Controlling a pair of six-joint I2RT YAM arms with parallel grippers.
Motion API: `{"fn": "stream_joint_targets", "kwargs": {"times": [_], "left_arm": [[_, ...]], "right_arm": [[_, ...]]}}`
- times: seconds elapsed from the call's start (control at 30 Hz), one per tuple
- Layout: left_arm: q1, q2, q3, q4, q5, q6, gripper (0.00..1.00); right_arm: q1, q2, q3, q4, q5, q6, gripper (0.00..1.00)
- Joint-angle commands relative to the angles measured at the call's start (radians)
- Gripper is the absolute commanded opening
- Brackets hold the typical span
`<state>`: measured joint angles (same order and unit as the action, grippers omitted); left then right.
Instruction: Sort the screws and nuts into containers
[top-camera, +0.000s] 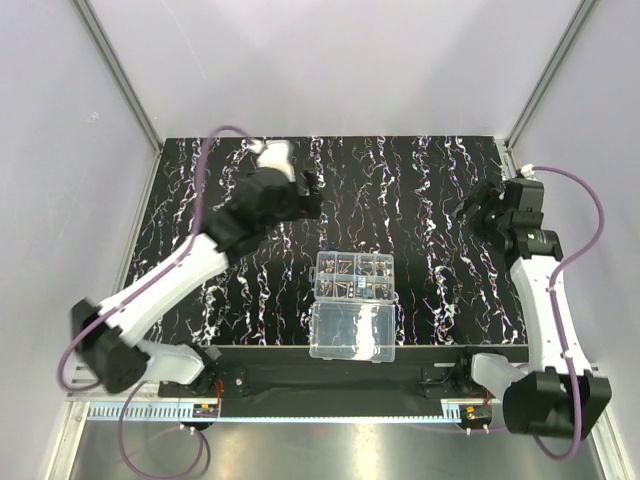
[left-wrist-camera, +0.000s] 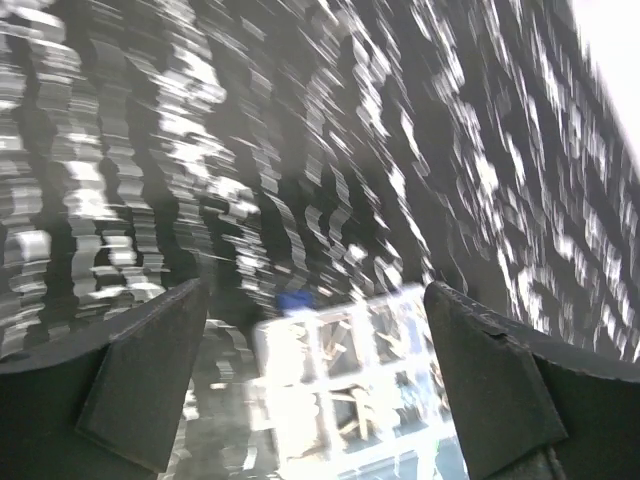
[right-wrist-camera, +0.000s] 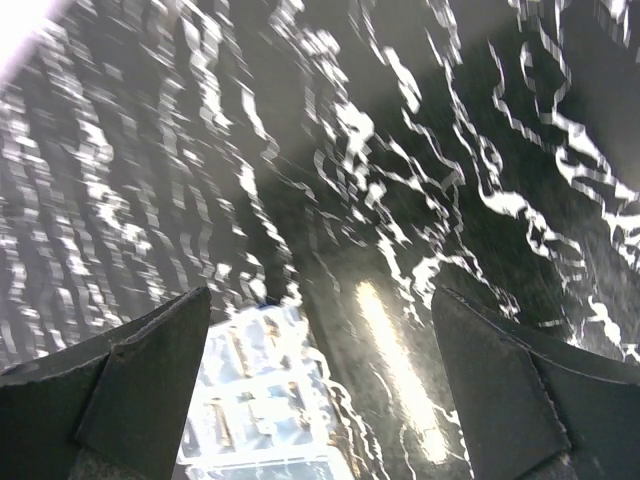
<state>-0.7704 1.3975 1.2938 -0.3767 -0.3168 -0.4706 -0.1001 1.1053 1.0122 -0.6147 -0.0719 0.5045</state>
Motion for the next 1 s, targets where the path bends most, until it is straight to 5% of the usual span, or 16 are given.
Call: {"fn": "stream_joint_targets", "kwargs": {"times": [0.0, 0.3, 0.73, 0.97], "left_arm": [[0.071, -0.118, -0.112, -0.016, 0.007, -0.031, 0.98], [0.356, -0.477, -0.261, -0.080, 0.140, -0.027, 0.99], [0.635, -0.517, -0.441, -0.004, 0.343, -0.059, 0.99], [0.648, -0.494, -0.445, 0.074, 0.346, 0.023, 0.99]], "right_arm": [[0.002, -0.061, 0.057, -0.020, 0.009, -0.024, 1.00], [0.002, -0.012, 0.218, 0.030, -0.095, -0.083, 1.00], [0.002, 0.013, 0.026, 0.404, -0.235, -0.112, 1.00], [0.002, 0.059, -0.041, 0.506, -0.335, -0.121, 1.00]]}}
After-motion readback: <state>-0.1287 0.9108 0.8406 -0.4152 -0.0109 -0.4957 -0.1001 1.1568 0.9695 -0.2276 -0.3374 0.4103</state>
